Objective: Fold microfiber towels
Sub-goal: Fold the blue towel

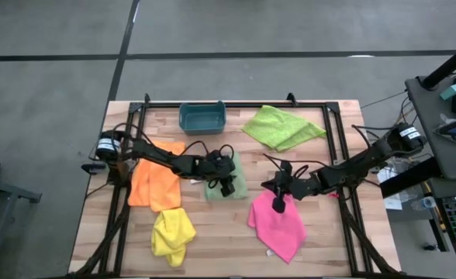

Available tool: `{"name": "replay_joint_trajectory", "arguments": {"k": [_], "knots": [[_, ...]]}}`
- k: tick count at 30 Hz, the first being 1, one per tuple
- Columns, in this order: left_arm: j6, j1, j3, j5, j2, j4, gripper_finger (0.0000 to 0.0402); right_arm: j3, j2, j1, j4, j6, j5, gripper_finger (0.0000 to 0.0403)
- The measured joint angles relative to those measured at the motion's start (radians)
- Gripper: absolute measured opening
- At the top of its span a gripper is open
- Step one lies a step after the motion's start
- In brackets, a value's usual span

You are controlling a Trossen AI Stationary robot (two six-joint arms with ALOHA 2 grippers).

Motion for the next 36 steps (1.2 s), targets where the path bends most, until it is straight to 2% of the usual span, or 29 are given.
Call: {"name": "replay_joint_trajectory", "arguments": {"k": [3, 8, 14, 21, 26, 32, 36], "knots": [[-0.015, -0.021, 0.000, 0.070, -0.027, -0.025, 0.0078, 0.000, 0.003, 0.000, -0.002, 0.000, 0.000, 0.0009], [-0.032, -0.054, 0.000, 0.094, -0.092, -0.218, 0.0008, 0.000, 0.009, 0.000, -0.002, -0.002, 0.000, 0.0009], [-0.052, -0.097, -0.002, 0.100, -0.174, -0.418, 0.0010, 0.000, 0.013, 0.000, -0.002, -0.002, 0.000, 0.0009], [-0.060, -0.136, -0.011, 0.230, -0.230, -0.440, 0.0011, 0.000, 0.013, 0.000, -0.002, -0.009, 0.000, 0.0009], [-0.171, -0.170, -0.011, 0.298, -0.241, -0.459, 0.0011, 0.000, 0.013, 0.000, -0.002, -0.009, 0.000, 0.0009], [-0.210, -0.201, -0.014, 0.273, -0.228, -0.514, 0.0011, 0.000, 0.013, 0.000, 0.001, -0.016, -0.009, 0.0009], [-0.210, -0.206, -0.014, 0.217, -0.223, -0.517, 0.0003, 0.000, 0.038, 0.000, 0.071, -0.035, -0.088, 0.0017]]}}
